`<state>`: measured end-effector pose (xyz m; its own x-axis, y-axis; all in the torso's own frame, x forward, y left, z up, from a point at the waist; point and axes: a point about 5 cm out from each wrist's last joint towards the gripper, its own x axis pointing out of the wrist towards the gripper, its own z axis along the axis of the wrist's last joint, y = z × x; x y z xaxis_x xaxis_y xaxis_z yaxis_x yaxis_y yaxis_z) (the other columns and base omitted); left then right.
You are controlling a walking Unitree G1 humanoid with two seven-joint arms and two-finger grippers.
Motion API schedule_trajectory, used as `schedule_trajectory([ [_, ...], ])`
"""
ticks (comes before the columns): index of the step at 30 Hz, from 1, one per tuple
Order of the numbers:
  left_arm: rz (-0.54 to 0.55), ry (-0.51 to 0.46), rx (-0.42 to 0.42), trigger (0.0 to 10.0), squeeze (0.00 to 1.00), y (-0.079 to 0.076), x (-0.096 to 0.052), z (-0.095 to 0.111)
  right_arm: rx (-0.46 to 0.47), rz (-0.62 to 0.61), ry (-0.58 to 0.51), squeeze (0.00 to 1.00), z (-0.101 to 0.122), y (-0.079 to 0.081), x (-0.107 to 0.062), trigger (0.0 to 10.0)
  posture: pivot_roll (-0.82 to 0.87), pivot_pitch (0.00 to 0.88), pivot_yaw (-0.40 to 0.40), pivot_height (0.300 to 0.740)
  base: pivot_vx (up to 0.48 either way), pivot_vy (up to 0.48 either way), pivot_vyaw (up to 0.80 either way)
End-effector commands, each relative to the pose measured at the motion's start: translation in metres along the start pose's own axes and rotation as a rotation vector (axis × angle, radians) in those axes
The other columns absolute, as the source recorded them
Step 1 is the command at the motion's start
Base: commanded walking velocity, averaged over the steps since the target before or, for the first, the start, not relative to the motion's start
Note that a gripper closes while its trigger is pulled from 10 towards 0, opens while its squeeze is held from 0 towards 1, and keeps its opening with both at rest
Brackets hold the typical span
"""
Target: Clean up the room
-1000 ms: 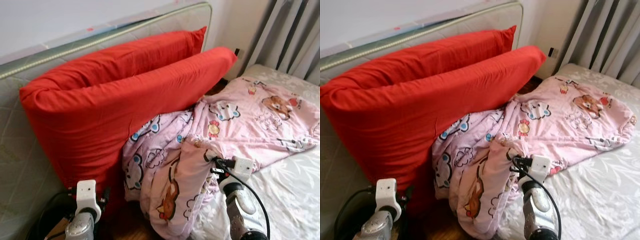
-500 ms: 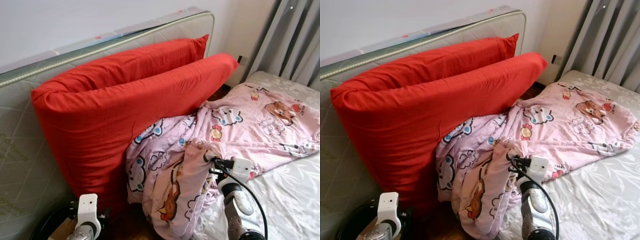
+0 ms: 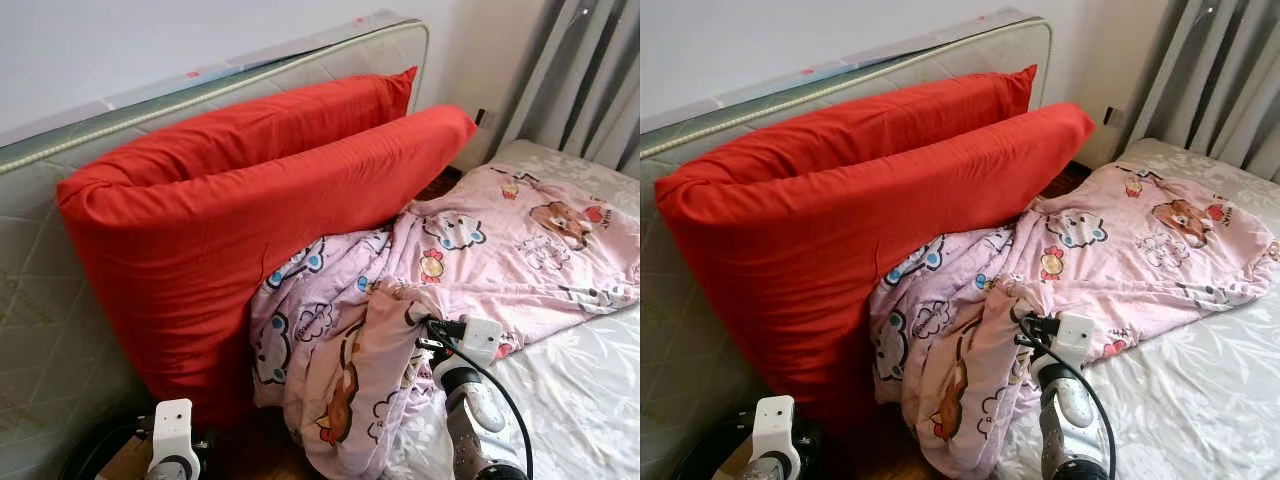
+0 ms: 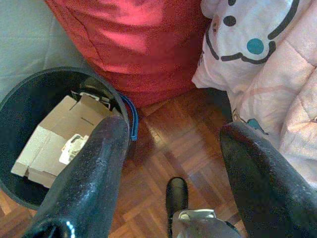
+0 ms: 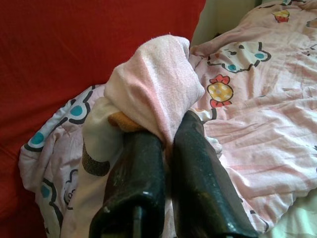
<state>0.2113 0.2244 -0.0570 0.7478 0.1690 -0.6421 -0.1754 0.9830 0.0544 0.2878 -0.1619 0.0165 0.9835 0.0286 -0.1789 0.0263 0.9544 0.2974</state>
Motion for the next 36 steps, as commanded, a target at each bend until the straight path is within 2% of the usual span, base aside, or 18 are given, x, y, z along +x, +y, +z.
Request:
schedule_trajectory([
  [1,0.013,0.027,0.001,10.0,0.0,0.0024,-0.0021,-0.0073,-0.005,0.003,-0.001,0.0,-0.0017,0.0026,-0.0011,10.0,-0.02,0.009,-0.015,0.74,0.0,0.0,0.0],
  [7,-0.003,0.03,0.023,10.0,0.0,-0.0009,-0.0024,-0.0086,-0.021,0.019,0.008,0.0,-0.0032,0.0056,-0.0012,10.0,-0.02,0.026,-0.019,0.74,0.0,0.0,0.0],
  [36,-0.002,0.051,0.019,10.0,0.0,-0.0014,-0.0037,-0.0137,-0.032,0.033,0.003,0.0,-0.0027,0.0086,-0.0024,10.0,-0.02,0.037,-0.025,0.74,-0.263,0.0,0.0],
])
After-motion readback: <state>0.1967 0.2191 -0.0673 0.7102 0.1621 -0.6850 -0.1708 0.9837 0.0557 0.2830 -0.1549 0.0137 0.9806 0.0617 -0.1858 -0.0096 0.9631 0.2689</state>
